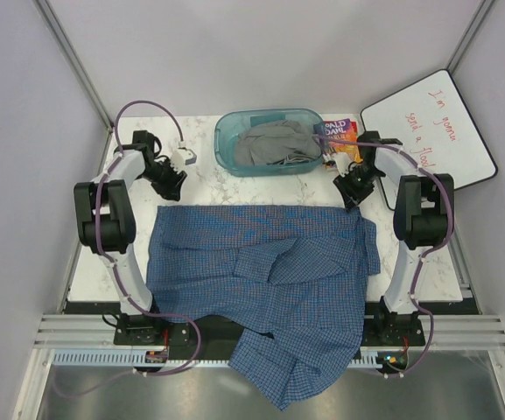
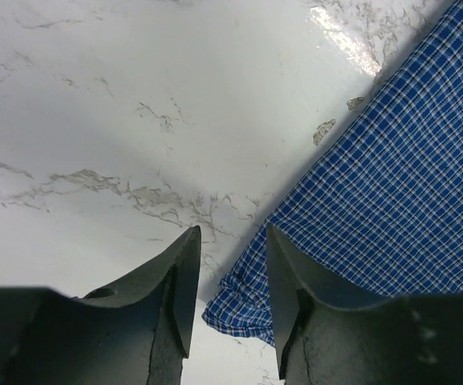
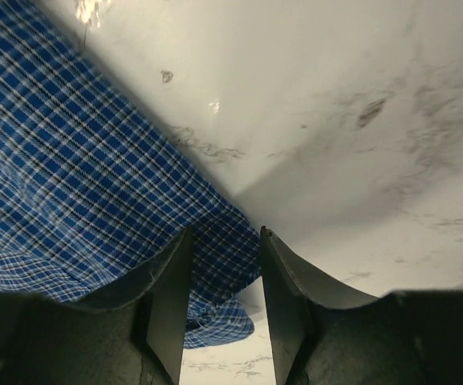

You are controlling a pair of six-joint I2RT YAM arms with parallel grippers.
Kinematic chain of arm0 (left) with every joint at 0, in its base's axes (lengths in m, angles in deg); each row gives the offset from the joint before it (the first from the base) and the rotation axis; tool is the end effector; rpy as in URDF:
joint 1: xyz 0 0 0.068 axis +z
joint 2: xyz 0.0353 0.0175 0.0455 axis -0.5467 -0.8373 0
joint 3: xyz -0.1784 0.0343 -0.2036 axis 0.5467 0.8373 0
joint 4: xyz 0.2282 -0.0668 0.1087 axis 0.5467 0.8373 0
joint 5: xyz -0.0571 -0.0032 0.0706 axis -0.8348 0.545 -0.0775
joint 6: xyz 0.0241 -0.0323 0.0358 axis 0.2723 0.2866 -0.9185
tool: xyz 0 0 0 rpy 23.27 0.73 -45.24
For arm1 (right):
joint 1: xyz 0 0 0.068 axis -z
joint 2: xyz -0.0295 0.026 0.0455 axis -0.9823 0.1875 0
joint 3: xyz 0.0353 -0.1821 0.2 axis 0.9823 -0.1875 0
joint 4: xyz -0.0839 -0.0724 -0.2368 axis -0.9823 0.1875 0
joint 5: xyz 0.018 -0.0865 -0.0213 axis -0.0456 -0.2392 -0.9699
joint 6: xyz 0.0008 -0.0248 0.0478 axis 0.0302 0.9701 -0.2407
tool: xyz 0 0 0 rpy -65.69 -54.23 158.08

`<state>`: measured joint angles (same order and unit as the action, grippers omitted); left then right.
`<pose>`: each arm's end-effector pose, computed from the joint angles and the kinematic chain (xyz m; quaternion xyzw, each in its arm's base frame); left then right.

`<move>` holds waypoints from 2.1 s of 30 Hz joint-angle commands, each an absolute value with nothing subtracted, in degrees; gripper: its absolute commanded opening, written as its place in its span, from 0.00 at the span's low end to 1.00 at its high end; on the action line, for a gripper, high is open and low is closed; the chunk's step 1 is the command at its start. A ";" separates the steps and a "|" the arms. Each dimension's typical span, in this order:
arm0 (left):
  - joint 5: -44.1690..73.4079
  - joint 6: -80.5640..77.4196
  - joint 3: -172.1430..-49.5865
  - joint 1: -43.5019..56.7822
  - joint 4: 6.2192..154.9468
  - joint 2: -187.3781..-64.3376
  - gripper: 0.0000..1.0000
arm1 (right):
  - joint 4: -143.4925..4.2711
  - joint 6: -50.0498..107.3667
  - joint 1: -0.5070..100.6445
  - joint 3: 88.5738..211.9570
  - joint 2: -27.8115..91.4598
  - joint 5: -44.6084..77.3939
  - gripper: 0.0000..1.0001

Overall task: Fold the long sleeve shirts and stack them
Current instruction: Fold the shirt

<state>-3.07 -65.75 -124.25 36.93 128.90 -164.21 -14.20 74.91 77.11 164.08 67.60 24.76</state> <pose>0.3992 0.0109 0.1903 0.4267 0.8666 -0.1336 0.2216 0.3962 0.0242 0.1820 -0.3579 0.9216 0.1135 0.0984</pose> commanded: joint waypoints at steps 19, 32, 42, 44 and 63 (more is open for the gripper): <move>0.13 -64.21 -128.08 38.85 131.98 -168.93 0.31 | -27.40 72.83 75.50 156.54 57.54 20.79 0.00; -6.73 -63.95 -129.93 40.08 137.44 -167.87 0.57 | -38.92 66.85 75.77 154.52 54.54 18.60 0.00; -7.71 -62.99 -131.23 40.26 138.32 -168.75 0.60 | -36.56 66.06 75.77 156.45 58.50 17.28 0.30; -7.88 -62.55 -132.38 40.69 138.58 -168.58 0.60 | -35.85 65.97 75.77 157.16 57.54 17.36 0.51; -2.00 -64.21 -127.38 40.70 139.55 -168.49 0.38 | -22.30 62.55 76.91 144.51 45.93 24.22 0.50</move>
